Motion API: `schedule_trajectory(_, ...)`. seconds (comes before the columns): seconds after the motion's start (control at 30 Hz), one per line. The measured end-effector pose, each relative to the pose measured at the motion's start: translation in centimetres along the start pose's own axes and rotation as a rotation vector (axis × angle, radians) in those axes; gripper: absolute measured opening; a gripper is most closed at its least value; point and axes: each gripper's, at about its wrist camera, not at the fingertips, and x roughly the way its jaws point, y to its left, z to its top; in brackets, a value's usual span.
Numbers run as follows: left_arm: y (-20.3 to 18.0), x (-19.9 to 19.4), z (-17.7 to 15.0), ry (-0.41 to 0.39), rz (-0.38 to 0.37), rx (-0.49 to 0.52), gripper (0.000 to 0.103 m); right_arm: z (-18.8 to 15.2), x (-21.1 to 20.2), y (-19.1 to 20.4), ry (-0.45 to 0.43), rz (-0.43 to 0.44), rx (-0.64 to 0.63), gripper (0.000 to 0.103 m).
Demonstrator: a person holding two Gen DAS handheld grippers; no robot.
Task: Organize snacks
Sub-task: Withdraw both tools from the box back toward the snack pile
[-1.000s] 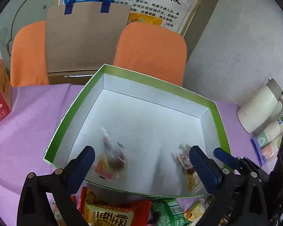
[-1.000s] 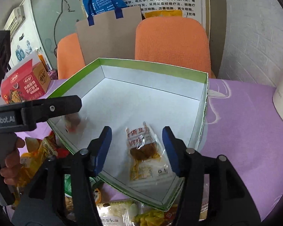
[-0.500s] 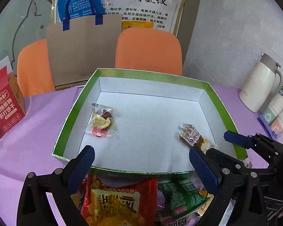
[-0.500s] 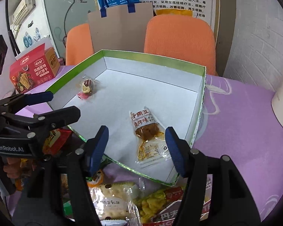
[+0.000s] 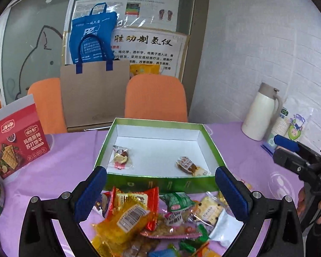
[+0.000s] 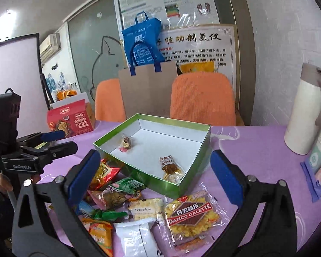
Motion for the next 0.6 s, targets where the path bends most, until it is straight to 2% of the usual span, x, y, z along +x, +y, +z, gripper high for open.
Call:
schedule_trajectory(0.1, -0.5, -2.0, -2.7, 0.002, -0.002, 0.007, 0.103, -1.7, -2.5, -0.1, -0.020, 0.071, 0.016, 0.102)
schedule_trajectory(0.2, -1.2, -3.9, -5.7, 0.012, -0.007, 0.000, 0.103, -3.8, -2.6, 0.0, 0.098, 0.098, 0.004, 0.102)
schedule_trajectory(0.33, -1.0, -5.0, -9.4, 0.031, 0.007, -0.039, 0.103, -7.0, -1.4, 1.5, 0.236, 0.115, -0.083, 0.102)
schedule_trajectory(0.47, -1.2, -4.7, -11.8, 0.112, -0.077, -0.116, 0.103, -9.6, 1.0, 3.2, 0.342, 0.138, -0.153, 0.102)
schedule_trajectory(0.6, -2.0, -3.9, -13.6, 0.179, -0.109, -0.165, 0.102, -11.1, 3.3, 4.2, 0.403, 0.141, -0.170, 0.102)
